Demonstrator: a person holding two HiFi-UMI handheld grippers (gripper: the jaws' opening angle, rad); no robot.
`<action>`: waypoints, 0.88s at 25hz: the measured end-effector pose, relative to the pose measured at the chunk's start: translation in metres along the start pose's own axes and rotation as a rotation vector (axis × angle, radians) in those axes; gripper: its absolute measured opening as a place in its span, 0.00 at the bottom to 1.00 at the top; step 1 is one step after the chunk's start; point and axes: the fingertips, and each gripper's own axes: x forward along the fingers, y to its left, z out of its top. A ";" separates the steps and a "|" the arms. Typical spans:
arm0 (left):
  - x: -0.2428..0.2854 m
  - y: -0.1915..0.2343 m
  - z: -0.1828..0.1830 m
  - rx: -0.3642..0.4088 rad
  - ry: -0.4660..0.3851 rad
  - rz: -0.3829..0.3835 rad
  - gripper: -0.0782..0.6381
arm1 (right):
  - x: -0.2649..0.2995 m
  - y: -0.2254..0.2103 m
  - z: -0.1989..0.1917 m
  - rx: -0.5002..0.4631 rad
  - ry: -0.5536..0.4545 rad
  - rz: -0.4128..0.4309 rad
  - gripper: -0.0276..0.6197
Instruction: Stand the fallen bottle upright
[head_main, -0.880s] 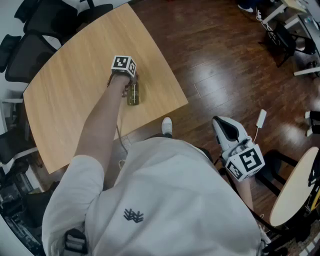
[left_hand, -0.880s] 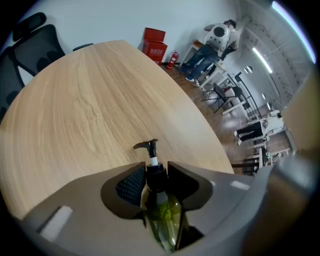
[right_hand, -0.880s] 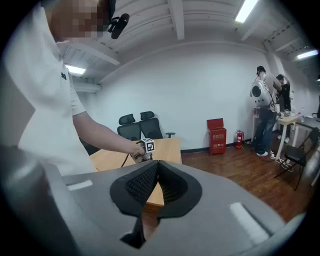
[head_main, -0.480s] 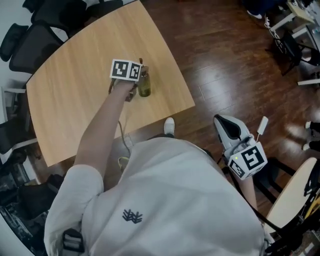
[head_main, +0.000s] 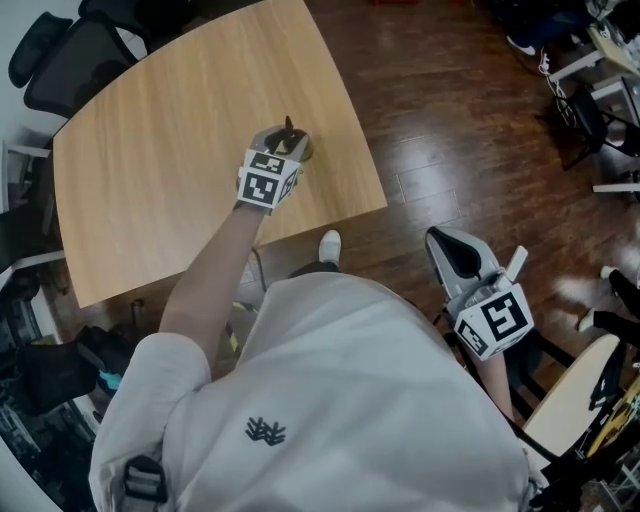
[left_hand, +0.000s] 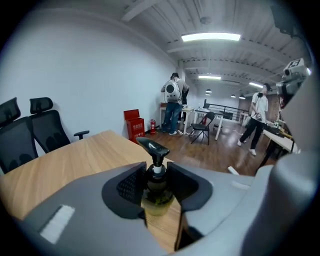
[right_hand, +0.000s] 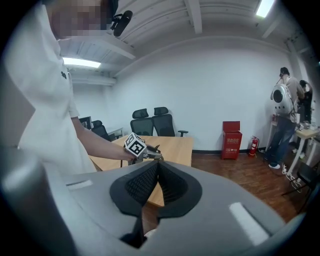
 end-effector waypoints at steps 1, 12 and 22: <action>0.000 0.000 0.000 0.008 -0.004 0.017 0.28 | -0.003 0.000 -0.001 -0.002 -0.001 -0.001 0.05; -0.065 -0.016 0.008 0.013 -0.112 0.262 0.40 | -0.071 -0.001 -0.026 -0.064 -0.066 0.040 0.16; -0.336 -0.202 -0.043 -0.152 -0.290 0.329 0.32 | -0.143 0.051 -0.095 -0.127 -0.029 0.205 0.31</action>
